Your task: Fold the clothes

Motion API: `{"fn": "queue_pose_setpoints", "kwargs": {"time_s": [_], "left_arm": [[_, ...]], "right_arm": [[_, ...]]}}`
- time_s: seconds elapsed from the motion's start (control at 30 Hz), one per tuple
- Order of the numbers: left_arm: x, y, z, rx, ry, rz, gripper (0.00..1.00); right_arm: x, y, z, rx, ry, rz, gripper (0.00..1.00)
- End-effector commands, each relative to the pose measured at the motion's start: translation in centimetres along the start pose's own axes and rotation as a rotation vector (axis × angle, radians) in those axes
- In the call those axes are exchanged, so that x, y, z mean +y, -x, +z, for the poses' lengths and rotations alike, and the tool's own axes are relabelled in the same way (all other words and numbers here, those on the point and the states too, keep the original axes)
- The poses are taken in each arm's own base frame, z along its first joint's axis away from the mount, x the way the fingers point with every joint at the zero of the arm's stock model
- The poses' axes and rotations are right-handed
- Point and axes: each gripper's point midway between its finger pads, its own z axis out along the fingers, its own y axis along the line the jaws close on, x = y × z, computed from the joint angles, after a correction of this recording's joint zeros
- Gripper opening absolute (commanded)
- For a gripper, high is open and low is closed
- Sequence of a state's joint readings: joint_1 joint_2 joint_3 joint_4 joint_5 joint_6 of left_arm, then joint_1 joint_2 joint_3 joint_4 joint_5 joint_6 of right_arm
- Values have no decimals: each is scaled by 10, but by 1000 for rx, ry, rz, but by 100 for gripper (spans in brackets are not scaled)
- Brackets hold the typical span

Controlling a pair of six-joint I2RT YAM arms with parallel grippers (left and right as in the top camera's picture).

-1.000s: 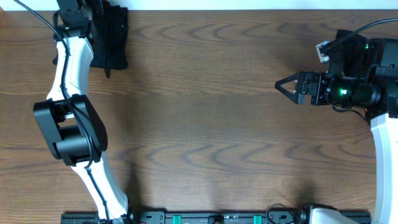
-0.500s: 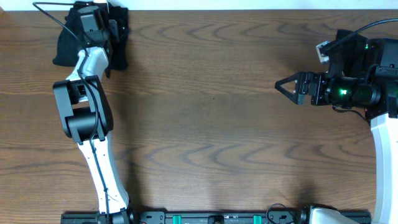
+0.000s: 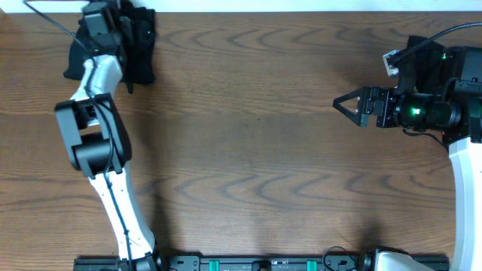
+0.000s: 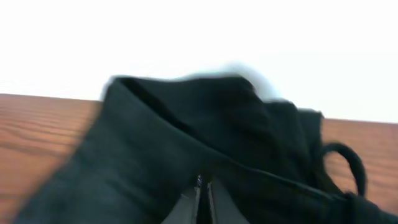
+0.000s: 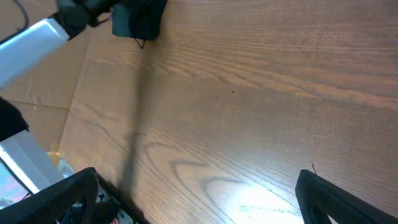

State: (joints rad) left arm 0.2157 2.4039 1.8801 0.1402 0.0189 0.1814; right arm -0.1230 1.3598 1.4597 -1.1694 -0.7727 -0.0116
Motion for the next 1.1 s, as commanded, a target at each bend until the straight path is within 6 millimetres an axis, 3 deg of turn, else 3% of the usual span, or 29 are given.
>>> {"fn": "queue_pose_setpoints", "kwargs": {"time_s": [0.0, 0.17, 0.57, 0.73, 0.87, 0.97, 1.07], "left_arm": [[30, 35, -21, -63, 50, -9, 6], [37, 12, -14, -9, 50, -35, 6], [25, -67, 18, 143, 30, -57, 7], [23, -82, 19, 193, 25, -56, 6], [24, -75, 15, 182, 27, -56, 6], [25, -42, 3, 124, 28, -55, 7], [30, 3, -18, 48, 35, -55, 16]], "right_arm": [[7, 4, -6, -25, 7, -25, 99], [7, 5, -7, -27, 7, -27, 99], [7, 7, -6, -33, 9, -14, 98], [7, 7, -6, -33, 9, -15, 98], [8, 7, -6, -34, 10, -6, 97], [8, 7, -6, -34, 9, 0, 97], [4, 9, -6, -40, -12, -6, 98]]}}
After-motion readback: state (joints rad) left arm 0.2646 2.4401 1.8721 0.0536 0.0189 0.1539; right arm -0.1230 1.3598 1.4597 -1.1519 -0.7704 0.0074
